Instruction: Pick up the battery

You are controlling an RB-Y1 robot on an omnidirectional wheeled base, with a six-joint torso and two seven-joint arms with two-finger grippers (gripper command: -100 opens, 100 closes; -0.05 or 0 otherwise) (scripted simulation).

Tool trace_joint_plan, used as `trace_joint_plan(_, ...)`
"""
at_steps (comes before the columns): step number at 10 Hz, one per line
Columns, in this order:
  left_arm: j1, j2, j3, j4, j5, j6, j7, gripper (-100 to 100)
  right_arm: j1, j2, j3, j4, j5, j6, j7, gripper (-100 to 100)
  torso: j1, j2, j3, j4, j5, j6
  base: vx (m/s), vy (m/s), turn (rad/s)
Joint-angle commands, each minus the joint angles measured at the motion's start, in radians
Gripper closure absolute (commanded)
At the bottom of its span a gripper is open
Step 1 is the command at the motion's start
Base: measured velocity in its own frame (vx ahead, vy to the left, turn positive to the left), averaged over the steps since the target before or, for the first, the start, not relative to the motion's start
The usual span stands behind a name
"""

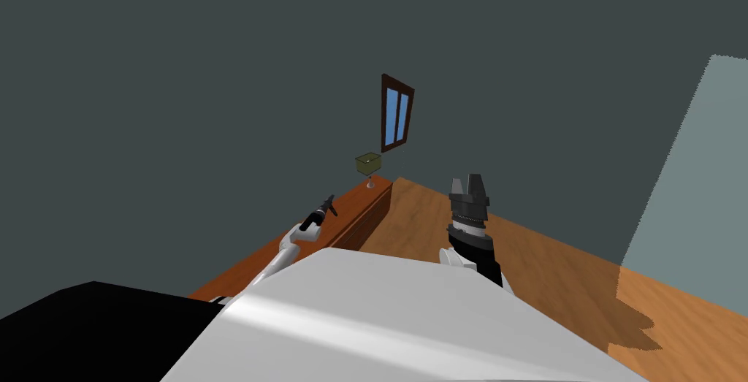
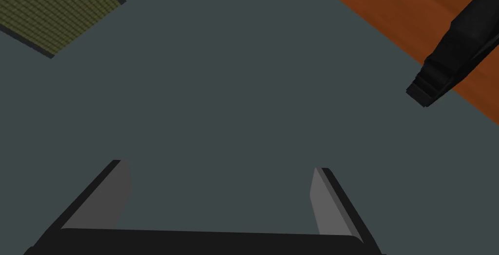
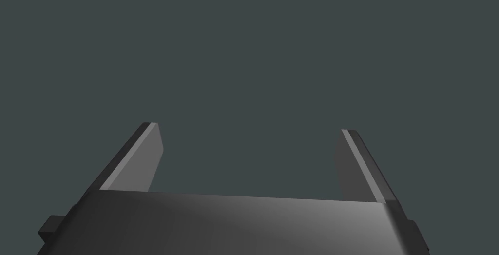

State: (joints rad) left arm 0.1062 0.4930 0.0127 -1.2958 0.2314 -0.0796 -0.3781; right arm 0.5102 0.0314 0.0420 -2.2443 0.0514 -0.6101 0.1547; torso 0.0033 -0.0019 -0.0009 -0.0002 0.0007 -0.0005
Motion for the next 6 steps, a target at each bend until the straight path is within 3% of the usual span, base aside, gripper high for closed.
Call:
trace_joint_plan(1, -0.003, 0.001, 0.001, 0.018, 0.012, 0.044, -0.012, -100, 0.0, 0.0, 0.0, 0.0, 0.0, 0.0, 0.0, 0, 0.0, 0.0, 0.0, 0.0, 0.0, 0.0, 0.002, 0.025, -0.135)
trace_joint_plan(4, -0.042, 0.032, -0.013, 0.107, 0.072, 0.131, -0.042, -100, 0.0, 0.0, 0.0, 0.0, 0.0, 0.0, 0.0, 0, 0.0, 0.0, 0.0, 0.0, 0.0, -0.001, 0.004, 0.026, -0.18)
trace_joint_plan(6, -0.042, 0.032, -0.013, 0.134, 0.072, 0.133, -0.042, -100, 0.0, 0.0, 0.0, 0.0, 0.0, 0.0, 0.0, 0, 0.0, 0.0, 0.0, 0.0, 0.0, -0.001, 0.004, 0.02, -0.068)
